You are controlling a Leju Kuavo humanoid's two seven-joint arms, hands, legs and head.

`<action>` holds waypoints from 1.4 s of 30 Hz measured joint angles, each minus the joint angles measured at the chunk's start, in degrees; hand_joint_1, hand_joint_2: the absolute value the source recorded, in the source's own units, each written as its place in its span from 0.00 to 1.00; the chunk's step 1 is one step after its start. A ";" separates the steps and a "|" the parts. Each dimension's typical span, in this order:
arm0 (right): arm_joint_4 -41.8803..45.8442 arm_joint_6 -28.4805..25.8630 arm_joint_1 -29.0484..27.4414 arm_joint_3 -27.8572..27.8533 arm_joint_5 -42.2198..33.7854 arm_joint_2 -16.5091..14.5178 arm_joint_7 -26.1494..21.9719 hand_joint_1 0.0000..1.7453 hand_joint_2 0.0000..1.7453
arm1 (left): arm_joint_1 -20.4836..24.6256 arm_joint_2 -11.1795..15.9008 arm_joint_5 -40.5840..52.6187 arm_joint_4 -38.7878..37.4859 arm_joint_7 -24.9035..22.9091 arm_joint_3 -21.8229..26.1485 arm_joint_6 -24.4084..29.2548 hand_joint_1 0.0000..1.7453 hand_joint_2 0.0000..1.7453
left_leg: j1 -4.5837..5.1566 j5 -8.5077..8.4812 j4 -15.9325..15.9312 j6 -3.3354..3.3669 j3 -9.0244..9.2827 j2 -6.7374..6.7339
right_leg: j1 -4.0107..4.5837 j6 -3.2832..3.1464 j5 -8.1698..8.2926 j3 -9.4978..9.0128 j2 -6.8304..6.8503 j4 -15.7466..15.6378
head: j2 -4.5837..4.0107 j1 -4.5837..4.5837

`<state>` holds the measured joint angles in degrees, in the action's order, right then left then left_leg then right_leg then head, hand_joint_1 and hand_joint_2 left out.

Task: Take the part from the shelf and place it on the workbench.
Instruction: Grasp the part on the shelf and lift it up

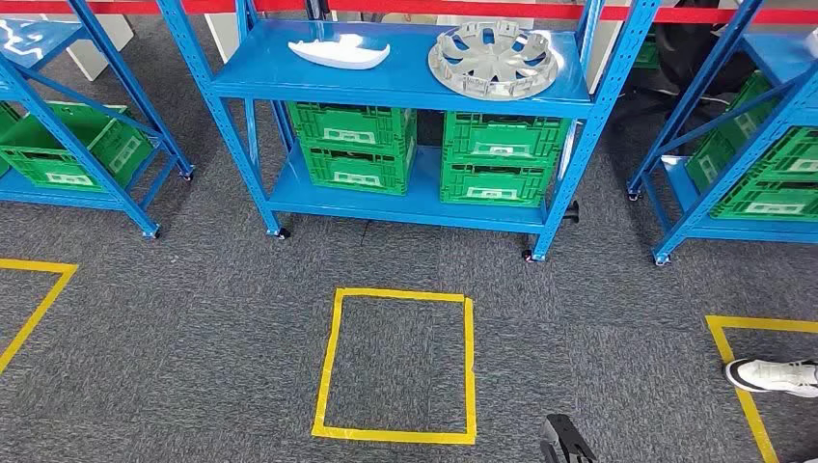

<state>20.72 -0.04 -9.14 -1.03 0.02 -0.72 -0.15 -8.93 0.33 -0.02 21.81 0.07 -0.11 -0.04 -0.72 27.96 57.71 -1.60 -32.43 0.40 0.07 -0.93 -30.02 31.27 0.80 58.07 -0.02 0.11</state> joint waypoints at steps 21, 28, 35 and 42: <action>-8.35 -16.73 8.36 -0.35 -1.89 0.68 2.75 0.97 0.00 | 9.59 -0.81 8.13 -9.51 -3.50 -5.57 9.36 1.00 0.00 | -0.04 -0.06 -0.01 -0.08 0.02 0.01 | 0.00 -0.12 0.06 0.01 0.00 0.01 | 0.00 0.02; -9.50 -17.56 9.05 -0.98 -2.34 0.49 2.97 0.00 0.00 | 10.31 -0.99 8.62 -10.79 -3.39 -6.24 10.19 0.21 0.00 | -0.06 -0.05 -0.03 -0.08 0.02 0.01 | 0.01 -0.16 0.04 0.02 0.00 0.01 | 0.00 0.01; -10.08 -18.63 9.19 -1.01 -1.58 0.44 3.62 0.00 0.00 | 10.54 -1.03 8.87 -11.47 -4.29 -6.61 10.34 0.00 0.00 | -0.06 -0.06 -0.05 -0.08 0.02 0.01 | 0.02 -0.16 0.03 0.02 0.00 0.01 | 0.01 0.01; -10.19 -23.57 9.44 -0.99 0.09 1.13 -4.81 0.00 0.00 | 10.84 -1.02 9.99 -11.88 -4.71 -6.91 10.29 0.00 0.00 | -0.05 -0.06 -0.06 -0.08 0.01 0.01 | 0.01 -0.16 0.04 0.01 0.01 0.01 | 0.00 0.02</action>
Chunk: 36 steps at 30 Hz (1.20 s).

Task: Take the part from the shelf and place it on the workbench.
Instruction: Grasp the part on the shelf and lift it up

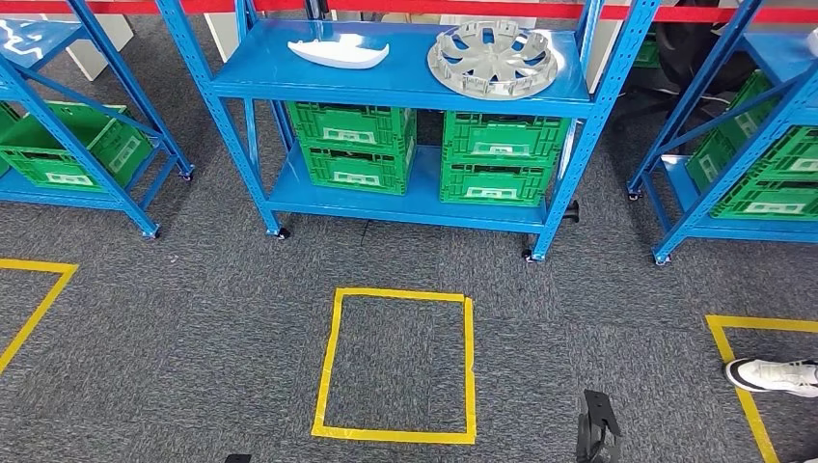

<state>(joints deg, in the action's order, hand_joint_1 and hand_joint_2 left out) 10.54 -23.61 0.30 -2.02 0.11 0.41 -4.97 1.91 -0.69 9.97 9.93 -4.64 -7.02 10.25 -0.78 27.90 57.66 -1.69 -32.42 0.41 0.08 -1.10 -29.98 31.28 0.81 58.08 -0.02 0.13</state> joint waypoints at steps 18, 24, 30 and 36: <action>5.87 -15.87 27.14 2.34 22.20 10.74 -13.83 0.00 0.00 | 2.01 -0.50 1.26 -0.64 0.28 -1.14 -0.01 0.00 0.00 | 0.01 -0.32 0.01 -0.14 0.01 -0.06 | -0.02 -0.08 0.36 0.14 -0.05 0.12 | 0.00 -0.01; 8.90 -16.08 34.87 6.19 40.96 10.14 -8.29 0.00 0.00 | 2.06 -0.55 1.66 -0.68 -0.33 -1.16 -0.71 0.00 0.00 | 0.00 -0.35 0.00 -0.20 -0.01 -0.04 | -0.01 -0.10 0.35 0.22 -0.05 0.23 | 0.01 -0.01; 8.98 -9.40 41.31 10.72 50.73 7.52 -2.75 0.00 0.00 | 2.29 -0.53 2.34 -0.69 0.04 -1.21 -1.27 0.00 0.00 | -0.02 -0.43 0.00 -0.32 0.00 0.00 | 0.00 -0.11 0.35 0.24 -0.03 0.29 | 0.00 -0.02; 8.96 -7.54 42.23 15.25 55.04 5.37 0.01 0.00 0.00 | 2.61 -0.55 2.83 -0.69 -0.30 -1.61 -1.27 0.00 0.00 | -0.02 -0.44 0.00 -0.33 0.00 0.01 | 0.00 -0.12 0.34 0.24 -0.02 0.32 | 0.00 -0.02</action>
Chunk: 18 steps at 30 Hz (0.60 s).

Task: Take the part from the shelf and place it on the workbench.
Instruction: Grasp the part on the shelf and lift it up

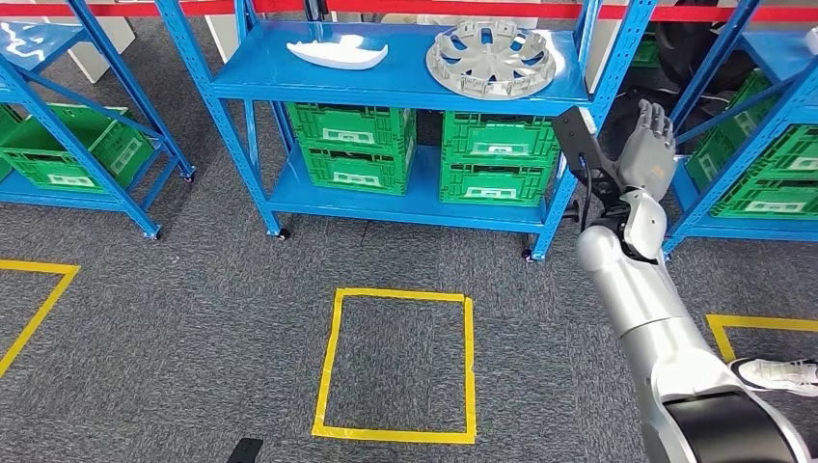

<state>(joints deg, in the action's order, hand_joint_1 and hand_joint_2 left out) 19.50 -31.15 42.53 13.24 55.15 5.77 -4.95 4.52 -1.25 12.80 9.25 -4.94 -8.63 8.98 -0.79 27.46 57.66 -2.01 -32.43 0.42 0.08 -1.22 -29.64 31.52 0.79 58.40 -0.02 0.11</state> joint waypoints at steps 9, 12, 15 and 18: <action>-0.46 0.30 -1.88 6.10 11.04 -1.15 5.85 0.00 0.00 | 0.39 0.01 1.55 0.02 0.20 -0.82 -1.14 0.00 0.00 | 0.00 0.00 0.00 0.00 0.00 0.00 | 0.00 0.00 0.00 0.03 0.01 0.00 | 0.00 0.00; -0.72 -0.96 -3.60 8.35 13.04 -1.35 6.85 0.00 0.00 | 0.38 0.01 1.93 0.02 0.46 -1.34 -1.79 0.00 0.00 | -0.01 0.00 0.00 0.00 -0.01 0.02 | 0.01 -0.01 -0.01 0.03 0.03 0.00 | 0.00 0.00; -0.92 -1.07 -4.60 9.62 13.62 -1.35 6.95 0.00 0.00 | 0.33 0.02 2.17 0.00 0.48 -1.50 -1.98 0.00 0.00 | -0.01 0.01 -0.01 -0.01 -0.03 0.03 | 0.01 -0.01 -0.01 0.05 0.05 0.00 | 0.00 0.00; -1.12 -0.60 -4.99 10.79 15.56 -1.27 7.49 0.00 0.00 | 0.34 0.02 2.48 0.00 0.27 -1.77 -2.14 0.00 0.00 | -0.01 0.01 -0.01 -0.01 -0.02 0.02 | 0.00 -0.01 -0.01 0.07 0.03 0.00 | 0.00 0.00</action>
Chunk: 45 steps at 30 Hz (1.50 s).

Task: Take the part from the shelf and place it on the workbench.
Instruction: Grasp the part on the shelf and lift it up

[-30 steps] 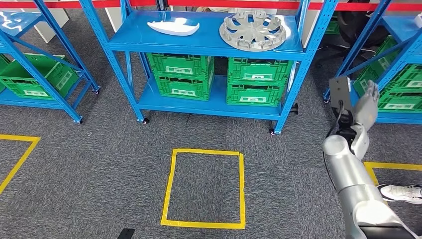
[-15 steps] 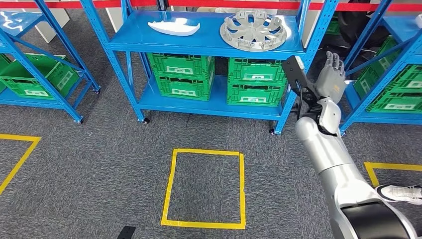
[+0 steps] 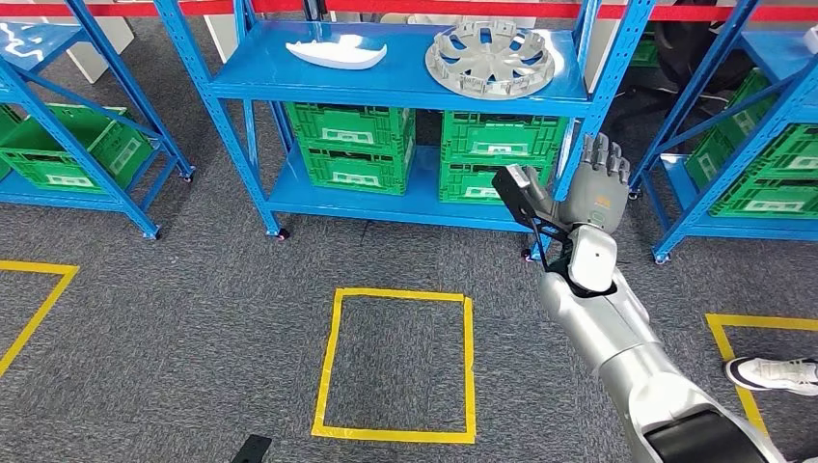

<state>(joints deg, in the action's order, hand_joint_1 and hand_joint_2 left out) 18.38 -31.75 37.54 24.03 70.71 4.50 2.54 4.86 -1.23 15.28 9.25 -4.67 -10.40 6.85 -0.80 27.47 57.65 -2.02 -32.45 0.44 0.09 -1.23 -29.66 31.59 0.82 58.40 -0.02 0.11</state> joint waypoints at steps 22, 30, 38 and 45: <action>-0.39 -4.63 -5.91 2.44 1.81 1.98 -0.15 0.00 0.00 | 0.00 0.16 1.99 0.04 -1.67 -1.49 0.27 0.00 0.00 | 0.00 0.01 -0.01 -0.01 -0.02 0.00 | 0.00 0.00 0.00 0.01 0.00 0.00 | 0.00 0.00; -0.39 -1.07 -3.76 2.51 3.64 -0.98 -2.39 0.00 0.00 | -0.83 0.44 -1.35 0.04 -0.17 -0.89 1.32 0.00 0.00 | 0.00 0.00 -0.02 -0.02 -0.02 -0.05 | 0.01 -0.03 0.02 0.04 -0.06 0.06 | 0.00 0.01; -0.39 0.52 -1.08 3.14 4.79 -5.34 -2.61 0.00 0.00 | -1.67 0.43 -2.55 0.02 -0.07 0.48 1.65 0.00 0.00 | -0.01 -0.03 -0.02 -0.06 -0.03 0.01 | 0.02 -0.09 -0.02 0.04 0.01 0.07 | -0.01 0.00; -0.39 -0.41 -0.96 3.16 4.60 -6.19 -2.57 0.00 0.00 | -1.70 0.39 -2.09 0.02 -0.57 0.50 2.14 0.00 0.00 | -0.01 -0.03 -0.02 -0.06 -0.03 0.01 | 0.01 -0.09 -0.01 0.04 0.01 0.07 | -0.01 0.00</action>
<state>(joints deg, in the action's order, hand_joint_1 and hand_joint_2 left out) 17.99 -32.16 36.58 27.19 75.31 -1.68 -0.03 3.16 -0.84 13.19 9.27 -5.24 -9.90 8.98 -0.81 27.45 57.63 -2.08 -32.48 0.45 0.09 -1.32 -29.67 31.63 0.83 58.47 -0.02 0.11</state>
